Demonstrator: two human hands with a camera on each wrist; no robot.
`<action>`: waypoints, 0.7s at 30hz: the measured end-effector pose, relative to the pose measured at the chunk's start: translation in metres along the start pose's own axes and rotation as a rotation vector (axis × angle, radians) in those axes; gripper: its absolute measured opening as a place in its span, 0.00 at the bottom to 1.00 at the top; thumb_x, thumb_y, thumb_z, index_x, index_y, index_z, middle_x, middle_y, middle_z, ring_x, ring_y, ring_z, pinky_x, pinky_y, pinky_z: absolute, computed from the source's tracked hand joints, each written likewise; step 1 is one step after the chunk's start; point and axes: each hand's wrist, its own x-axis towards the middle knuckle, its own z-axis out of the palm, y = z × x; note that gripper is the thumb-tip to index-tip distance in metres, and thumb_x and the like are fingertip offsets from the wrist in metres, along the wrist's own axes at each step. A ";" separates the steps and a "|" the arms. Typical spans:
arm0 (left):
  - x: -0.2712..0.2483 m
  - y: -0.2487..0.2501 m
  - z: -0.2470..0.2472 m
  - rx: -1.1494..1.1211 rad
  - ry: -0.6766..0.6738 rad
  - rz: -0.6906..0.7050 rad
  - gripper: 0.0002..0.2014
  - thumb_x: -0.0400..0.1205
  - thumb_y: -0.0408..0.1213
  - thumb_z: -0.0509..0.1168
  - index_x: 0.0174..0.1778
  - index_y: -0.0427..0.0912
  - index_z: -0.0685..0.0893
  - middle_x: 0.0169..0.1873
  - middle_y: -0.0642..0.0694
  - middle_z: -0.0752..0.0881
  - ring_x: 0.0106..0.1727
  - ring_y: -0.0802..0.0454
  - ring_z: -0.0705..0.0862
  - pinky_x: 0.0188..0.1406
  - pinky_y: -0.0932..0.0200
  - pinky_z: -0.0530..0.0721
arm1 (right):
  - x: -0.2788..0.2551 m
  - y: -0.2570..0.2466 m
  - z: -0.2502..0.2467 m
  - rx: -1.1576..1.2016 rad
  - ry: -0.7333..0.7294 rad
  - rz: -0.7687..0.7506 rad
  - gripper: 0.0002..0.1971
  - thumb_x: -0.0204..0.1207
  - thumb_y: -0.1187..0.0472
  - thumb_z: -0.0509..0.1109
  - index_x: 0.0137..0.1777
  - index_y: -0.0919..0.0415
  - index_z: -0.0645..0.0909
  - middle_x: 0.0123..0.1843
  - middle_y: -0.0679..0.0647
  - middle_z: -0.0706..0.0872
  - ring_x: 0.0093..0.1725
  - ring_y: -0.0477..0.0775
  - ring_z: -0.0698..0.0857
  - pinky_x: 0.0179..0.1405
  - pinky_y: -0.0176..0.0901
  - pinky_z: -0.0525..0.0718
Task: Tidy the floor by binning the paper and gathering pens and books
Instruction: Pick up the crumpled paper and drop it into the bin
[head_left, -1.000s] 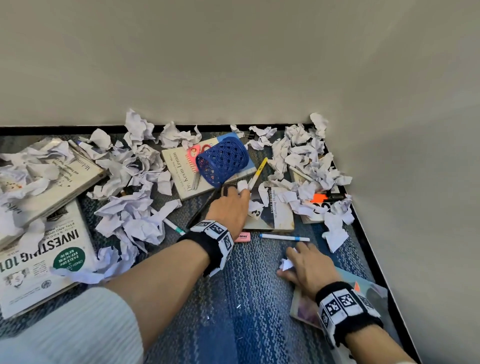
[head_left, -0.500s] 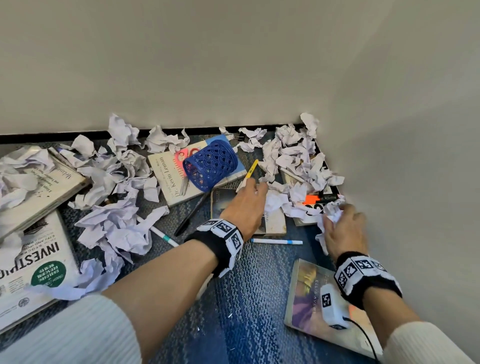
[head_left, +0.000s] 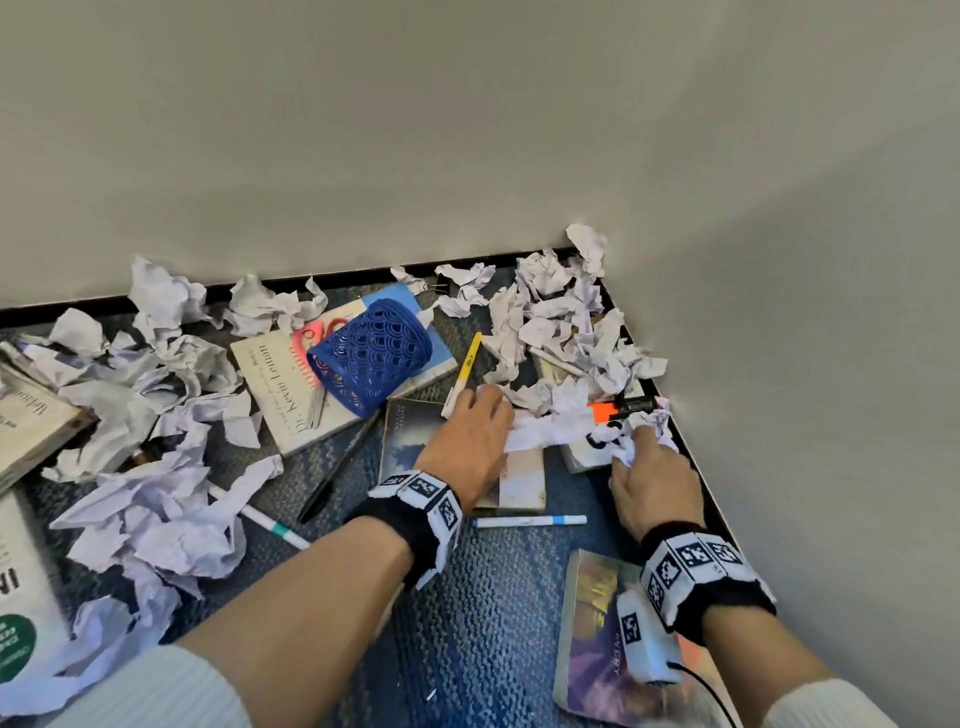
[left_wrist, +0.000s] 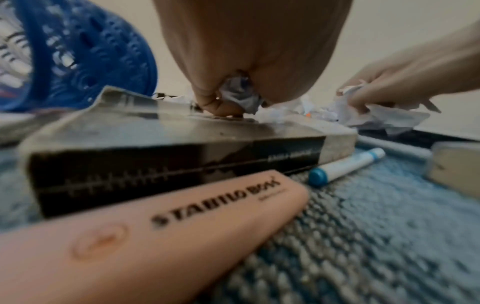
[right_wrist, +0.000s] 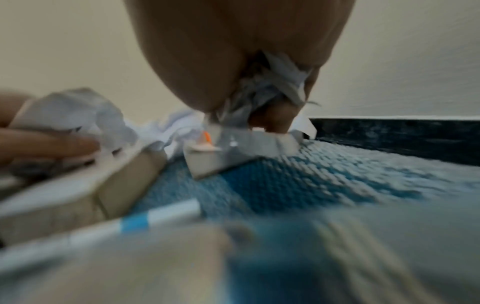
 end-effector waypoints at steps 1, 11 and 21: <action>0.002 -0.003 0.001 -0.095 0.052 -0.016 0.15 0.81 0.32 0.62 0.64 0.37 0.73 0.67 0.40 0.71 0.65 0.40 0.72 0.65 0.50 0.73 | 0.005 -0.003 -0.004 0.061 0.064 -0.027 0.12 0.76 0.61 0.64 0.57 0.66 0.75 0.52 0.68 0.84 0.51 0.70 0.82 0.46 0.54 0.78; 0.000 -0.023 -0.030 -0.356 0.301 -0.283 0.08 0.73 0.33 0.70 0.44 0.46 0.79 0.35 0.46 0.85 0.40 0.43 0.82 0.35 0.54 0.72 | 0.054 -0.070 -0.005 -0.098 -0.105 -0.474 0.27 0.75 0.60 0.71 0.73 0.50 0.69 0.68 0.59 0.68 0.53 0.58 0.83 0.54 0.46 0.83; 0.029 -0.041 -0.040 -0.445 -0.029 -0.118 0.17 0.74 0.38 0.53 0.39 0.42 0.88 0.36 0.44 0.74 0.45 0.36 0.79 0.39 0.52 0.68 | 0.055 -0.059 0.002 -0.194 -0.061 -0.594 0.16 0.76 0.57 0.70 0.62 0.60 0.77 0.62 0.59 0.78 0.54 0.64 0.82 0.44 0.52 0.81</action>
